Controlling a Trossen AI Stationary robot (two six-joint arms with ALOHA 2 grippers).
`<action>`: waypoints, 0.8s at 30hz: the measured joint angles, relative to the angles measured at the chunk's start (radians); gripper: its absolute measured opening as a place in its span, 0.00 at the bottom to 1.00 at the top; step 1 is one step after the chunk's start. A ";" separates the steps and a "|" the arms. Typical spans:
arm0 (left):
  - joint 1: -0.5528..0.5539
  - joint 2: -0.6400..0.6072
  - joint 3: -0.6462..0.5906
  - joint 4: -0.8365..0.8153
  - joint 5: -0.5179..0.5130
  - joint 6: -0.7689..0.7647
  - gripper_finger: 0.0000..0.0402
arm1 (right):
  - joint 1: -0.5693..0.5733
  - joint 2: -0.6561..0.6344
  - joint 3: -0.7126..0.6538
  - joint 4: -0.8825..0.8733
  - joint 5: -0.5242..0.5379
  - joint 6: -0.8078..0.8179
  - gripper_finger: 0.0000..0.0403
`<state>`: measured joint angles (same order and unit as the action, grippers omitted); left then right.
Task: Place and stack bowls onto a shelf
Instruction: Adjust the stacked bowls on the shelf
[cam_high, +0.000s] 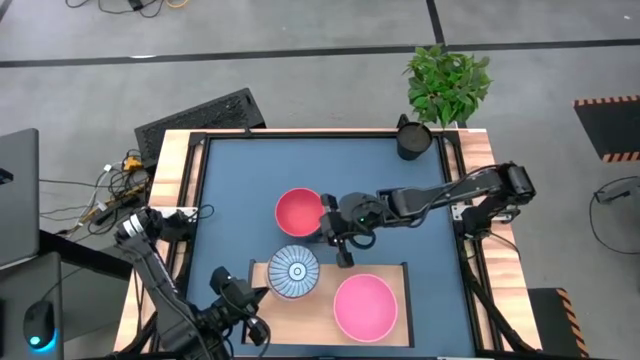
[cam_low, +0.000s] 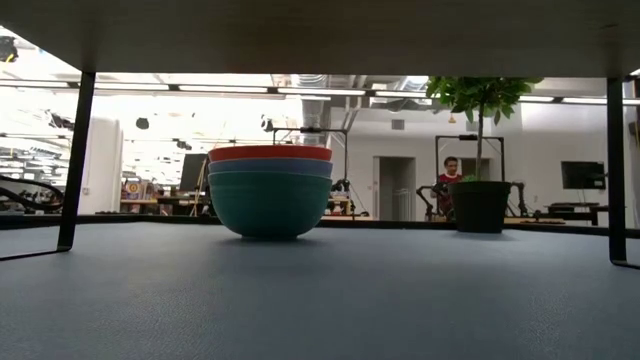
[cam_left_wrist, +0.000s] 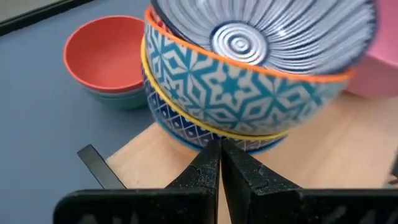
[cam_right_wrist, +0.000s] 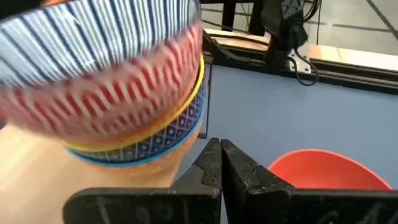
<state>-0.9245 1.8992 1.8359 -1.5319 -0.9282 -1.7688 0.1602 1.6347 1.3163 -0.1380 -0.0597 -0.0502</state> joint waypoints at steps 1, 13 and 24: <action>0.000 0.000 -0.017 0.002 -0.005 -0.010 0.00 | -0.001 -0.003 0.000 -0.003 0.000 0.000 0.05; -0.009 0.000 -0.067 0.138 -0.007 -0.071 0.00 | 0.001 -0.004 -0.001 0.018 0.004 0.015 0.05; -0.042 0.000 0.065 0.161 0.001 -0.056 0.00 | -0.066 0.051 -0.001 0.097 -0.049 0.016 0.05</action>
<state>-0.9666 1.8992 1.9013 -1.3705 -0.9272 -1.8247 0.0941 1.6853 1.3155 -0.0407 -0.1084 -0.0346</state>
